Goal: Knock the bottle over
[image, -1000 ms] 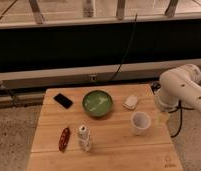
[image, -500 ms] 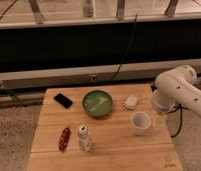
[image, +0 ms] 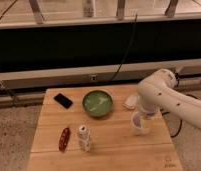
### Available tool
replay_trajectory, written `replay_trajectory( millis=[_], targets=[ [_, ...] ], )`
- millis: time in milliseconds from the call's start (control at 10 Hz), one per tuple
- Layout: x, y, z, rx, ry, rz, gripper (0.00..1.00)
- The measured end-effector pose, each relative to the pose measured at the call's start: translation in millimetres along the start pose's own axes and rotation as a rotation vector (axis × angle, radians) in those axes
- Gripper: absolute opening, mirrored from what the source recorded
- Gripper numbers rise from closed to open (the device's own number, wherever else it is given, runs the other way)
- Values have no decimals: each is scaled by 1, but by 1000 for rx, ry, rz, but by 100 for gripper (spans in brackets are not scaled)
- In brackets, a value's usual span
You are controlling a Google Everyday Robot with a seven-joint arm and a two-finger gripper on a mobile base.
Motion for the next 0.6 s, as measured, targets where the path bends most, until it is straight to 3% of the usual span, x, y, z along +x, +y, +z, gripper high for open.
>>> replay_trajectory(
  millis=[200,600],
  targets=[
    [-31,1,8,0,2,-36,80],
    [-48,7,17,-6,-7,-74,80]
  ],
)
